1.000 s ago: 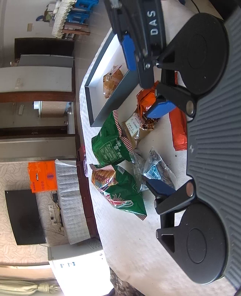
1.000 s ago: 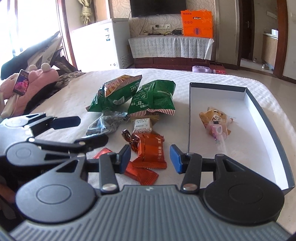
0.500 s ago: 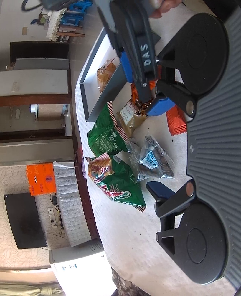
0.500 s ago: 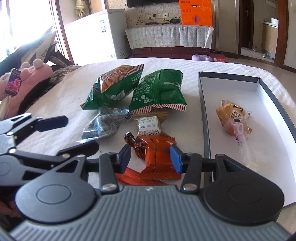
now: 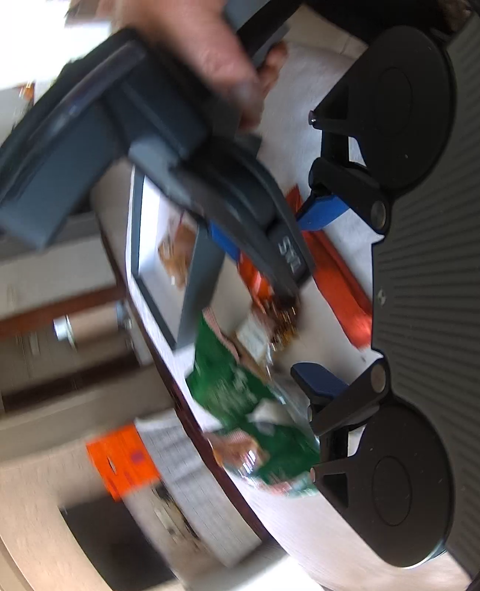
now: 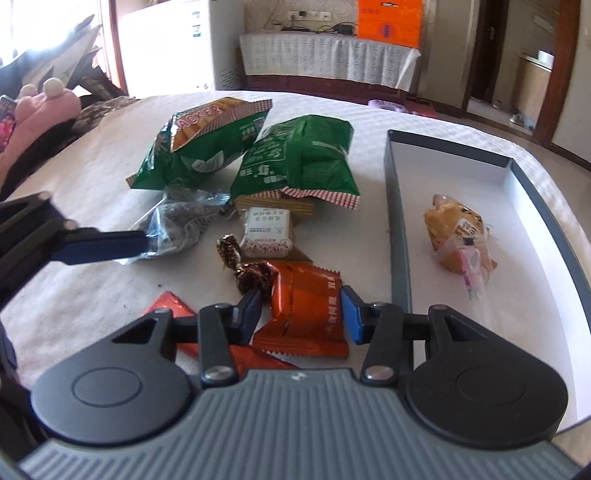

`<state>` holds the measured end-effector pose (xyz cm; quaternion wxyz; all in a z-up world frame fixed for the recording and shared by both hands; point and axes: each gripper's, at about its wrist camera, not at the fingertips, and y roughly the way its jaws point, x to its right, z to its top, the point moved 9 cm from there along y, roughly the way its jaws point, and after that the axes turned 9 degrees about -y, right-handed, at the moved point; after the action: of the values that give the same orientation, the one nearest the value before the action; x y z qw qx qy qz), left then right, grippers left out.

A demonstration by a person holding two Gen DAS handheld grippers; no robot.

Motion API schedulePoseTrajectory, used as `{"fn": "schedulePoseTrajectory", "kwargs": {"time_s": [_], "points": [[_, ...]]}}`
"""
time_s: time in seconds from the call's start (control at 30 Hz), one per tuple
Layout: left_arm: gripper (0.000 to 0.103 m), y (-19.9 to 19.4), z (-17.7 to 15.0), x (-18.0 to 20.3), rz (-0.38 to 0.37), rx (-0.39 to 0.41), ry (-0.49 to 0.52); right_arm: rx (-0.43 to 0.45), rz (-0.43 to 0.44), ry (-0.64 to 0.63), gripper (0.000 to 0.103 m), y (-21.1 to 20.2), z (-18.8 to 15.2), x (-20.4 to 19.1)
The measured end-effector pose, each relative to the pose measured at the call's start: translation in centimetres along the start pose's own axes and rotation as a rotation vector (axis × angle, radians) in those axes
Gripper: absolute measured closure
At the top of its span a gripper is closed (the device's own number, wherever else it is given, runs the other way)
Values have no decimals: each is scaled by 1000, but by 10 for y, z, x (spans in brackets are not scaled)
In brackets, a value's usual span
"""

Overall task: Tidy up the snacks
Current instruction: 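Grasp the orange candy with the right gripper while the left gripper grasps the red stick snack, then carry the red stick snack with the left gripper while the right gripper carries the orange candy to the box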

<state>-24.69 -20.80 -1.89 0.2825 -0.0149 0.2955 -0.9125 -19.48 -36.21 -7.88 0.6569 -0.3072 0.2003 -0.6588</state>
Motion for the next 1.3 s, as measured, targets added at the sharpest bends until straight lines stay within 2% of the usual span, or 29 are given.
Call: {"fn": "schedulePoseTrajectory", "kwargs": {"time_s": [0.03,0.23,0.33,0.37,0.43,0.47,0.5,0.57,0.63,0.67,0.7,0.73,0.77,0.87,0.93,1.1,1.3], "points": [[21,3,-1,1,-17,-9,4,-7,4,1,61,0,0,1],[21,19,-10,4,-116,-78,0,-6,46,60,62,-6,1,8],[21,24,-10,-1,-160,-94,-37,-7,60,68,62,-8,0,8],[25,26,-11,-3,-182,-105,-59,-9,61,61,62,-8,-1,7],[41,25,-10,-2,-224,-116,-86,-12,57,41,62,-7,-1,5],[54,23,-10,1,-238,-118,-82,-16,50,26,62,-6,-1,3],[63,21,-11,4,-237,-115,-68,-19,39,11,62,-5,-1,2],[68,17,-13,9,-236,-114,-58,-27,18,-25,62,-2,-2,-1],[68,14,-15,7,-234,-123,-76,-27,7,-41,60,-1,-2,-3],[65,14,-15,5,-224,-124,-91,-26,1,-59,60,0,-3,-4],[56,15,-16,3,-208,-123,-102,-22,-4,-73,59,1,-2,-5],[54,15,-17,2,-193,-117,-109,-24,-1,-68,60,1,-2,-4],[55,16,-17,2,-197,-115,-121,-25,5,-56,61,0,-2,-2],[68,14,-17,6,-209,-120,-127,-10,41,4,62,-6,0,1],[70,10,-17,9,-190,-120,-110,18,72,34,62,-15,4,2],[76,-1,-15,5,-117,-118,-139,60,113,78,62,-31,7,3],[78,-5,-10,-13,-15,-117,-220,112,124,97,62,-51,13,4]]}}
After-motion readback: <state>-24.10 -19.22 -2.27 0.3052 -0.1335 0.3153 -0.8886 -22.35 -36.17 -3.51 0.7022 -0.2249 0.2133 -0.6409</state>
